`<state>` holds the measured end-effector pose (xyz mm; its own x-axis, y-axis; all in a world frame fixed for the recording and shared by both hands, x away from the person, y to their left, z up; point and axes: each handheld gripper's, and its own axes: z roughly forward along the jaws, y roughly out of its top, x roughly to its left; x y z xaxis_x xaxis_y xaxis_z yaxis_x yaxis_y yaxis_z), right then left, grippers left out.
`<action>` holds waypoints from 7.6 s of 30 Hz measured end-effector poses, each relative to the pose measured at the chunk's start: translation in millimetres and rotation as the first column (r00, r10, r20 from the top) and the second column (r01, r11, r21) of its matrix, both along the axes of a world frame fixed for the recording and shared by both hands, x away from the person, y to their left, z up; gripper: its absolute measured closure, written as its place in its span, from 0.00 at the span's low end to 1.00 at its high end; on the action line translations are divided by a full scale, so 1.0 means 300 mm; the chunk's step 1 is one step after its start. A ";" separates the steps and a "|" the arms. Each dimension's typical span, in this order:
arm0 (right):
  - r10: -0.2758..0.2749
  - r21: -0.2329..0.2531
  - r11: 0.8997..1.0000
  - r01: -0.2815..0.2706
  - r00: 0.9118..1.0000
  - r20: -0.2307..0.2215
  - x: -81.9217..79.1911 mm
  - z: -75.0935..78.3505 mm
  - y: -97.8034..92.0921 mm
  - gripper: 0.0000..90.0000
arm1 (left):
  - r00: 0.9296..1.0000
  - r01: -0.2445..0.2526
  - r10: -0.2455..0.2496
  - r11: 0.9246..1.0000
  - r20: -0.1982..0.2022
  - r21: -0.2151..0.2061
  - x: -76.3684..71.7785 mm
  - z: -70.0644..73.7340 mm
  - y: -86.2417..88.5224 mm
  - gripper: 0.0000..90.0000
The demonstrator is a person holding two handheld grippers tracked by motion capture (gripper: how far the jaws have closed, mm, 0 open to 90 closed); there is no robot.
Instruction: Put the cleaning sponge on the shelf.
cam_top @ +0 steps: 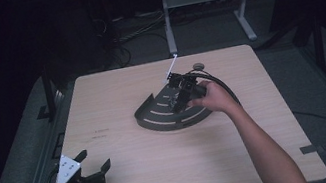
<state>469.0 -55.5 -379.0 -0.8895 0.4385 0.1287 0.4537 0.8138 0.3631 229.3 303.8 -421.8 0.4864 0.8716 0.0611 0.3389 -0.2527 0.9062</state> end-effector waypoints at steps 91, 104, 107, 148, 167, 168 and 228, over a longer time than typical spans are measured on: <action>-0.122 0.068 0.991 0.119 0.992 0.042 -0.038 -0.035 -0.118 0.22 | 1.000 -0.003 0.003 1.000 -0.013 0.010 0.005 -0.006 -0.003 0.15; -0.129 0.083 0.989 0.126 0.991 0.031 -0.082 -0.037 -0.180 0.21 | 1.000 0.000 0.001 1.000 -0.013 0.010 0.005 -0.006 -0.005 0.15; -0.132 0.083 0.988 0.129 0.991 0.031 -0.088 -0.041 -0.190 0.21 | 1.000 -0.001 0.001 1.000 -0.014 0.012 0.005 -0.006 -0.006 0.15; -0.137 0.096 0.986 0.135 0.991 0.012 -0.206 -0.057 -0.298 0.19 | 1.000 -0.003 0.004 1.000 -0.013 0.015 0.005 -0.006 -0.004 0.15; -0.164 0.107 0.981 0.163 0.986 0.005 -0.258 -0.100 -0.368 0.19 | 1.000 -0.001 0.001 1.000 -0.015 0.020 0.005 -0.008 -0.007 0.15; -0.170 0.110 0.979 0.169 0.985 0.003 -0.266 -0.104 -0.380 0.19 | 1.000 0.000 0.000 1.000 -0.015 0.019 0.005 -0.008 -0.007 0.15; -0.244 0.108 0.965 0.240 0.969 0.025 -0.480 -0.193 -0.599 0.19 | 1.000 0.006 -0.005 0.999 -0.019 0.033 0.006 -0.012 -0.020 0.15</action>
<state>325.0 -235.2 -436.9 -0.7633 0.6276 0.1529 0.6170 0.6383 0.4603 231.0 297.8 -425.3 0.4926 0.8665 0.0803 0.3542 -0.2840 0.8910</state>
